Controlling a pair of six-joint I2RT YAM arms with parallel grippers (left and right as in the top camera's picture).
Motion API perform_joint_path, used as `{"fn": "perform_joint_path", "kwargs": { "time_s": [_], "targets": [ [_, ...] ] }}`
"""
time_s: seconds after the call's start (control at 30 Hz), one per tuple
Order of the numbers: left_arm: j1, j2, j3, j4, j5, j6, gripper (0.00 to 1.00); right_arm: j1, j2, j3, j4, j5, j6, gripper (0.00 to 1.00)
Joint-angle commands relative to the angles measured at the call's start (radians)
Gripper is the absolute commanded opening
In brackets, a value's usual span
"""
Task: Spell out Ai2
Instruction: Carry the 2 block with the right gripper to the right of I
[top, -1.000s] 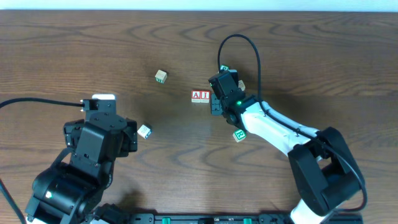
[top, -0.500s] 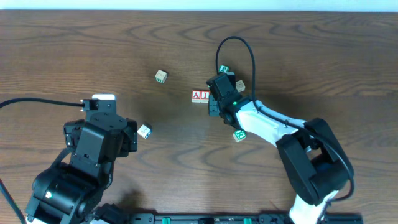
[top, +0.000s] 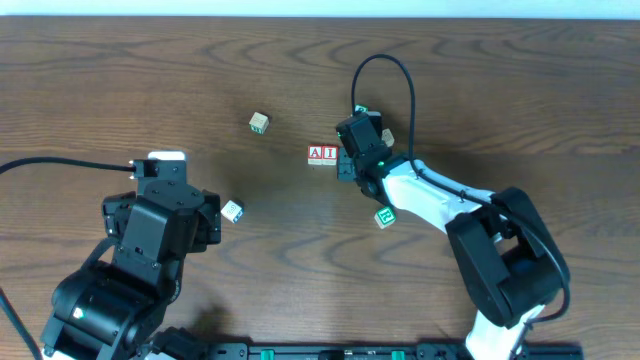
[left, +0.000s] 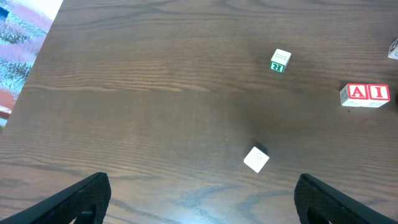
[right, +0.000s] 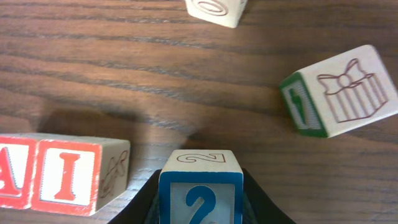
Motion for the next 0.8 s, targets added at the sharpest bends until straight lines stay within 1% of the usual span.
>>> {"fn": "perform_joint_path", "kwargs": {
  "time_s": [0.0, 0.03, 0.1, 0.23, 0.33, 0.53, 0.63, 0.77],
  "targets": [
    [0.002, -0.001, 0.009, -0.001, -0.018, -0.005, 0.96, -0.01, 0.013, 0.014, 0.004, 0.015, 0.0, 0.19],
    [0.002, -0.001, 0.009, -0.001, -0.018, -0.005, 0.95, -0.01, 0.013, 0.014, 0.006, 0.015, 0.0, 0.21],
    [0.002, -0.001, 0.009, -0.001, -0.018, -0.005, 0.96, -0.01, 0.013, 0.014, 0.007, 0.015, 0.0, 0.27],
    [0.002, -0.001, 0.009, -0.001, -0.018, -0.005, 0.95, -0.01, 0.013, 0.014, 0.016, 0.015, 0.0, 0.33],
    [0.002, -0.001, 0.009, -0.001, -0.018, -0.005, 0.96, -0.01, 0.013, 0.014, 0.024, 0.015, 0.0, 0.4],
    [0.002, -0.001, 0.009, -0.001, -0.018, -0.005, 0.95, -0.01, 0.013, 0.014, 0.032, 0.035, 0.0, 0.42],
    [0.002, -0.001, 0.009, -0.001, -0.018, -0.005, 0.95, -0.01, 0.002, 0.023, 0.037, 0.068, -0.001, 0.47],
    [0.002, -0.001, 0.009, -0.001, -0.018, -0.005, 0.95, -0.006, -0.041, 0.033, 0.013, 0.068, -0.01, 0.47]
  ]
}}
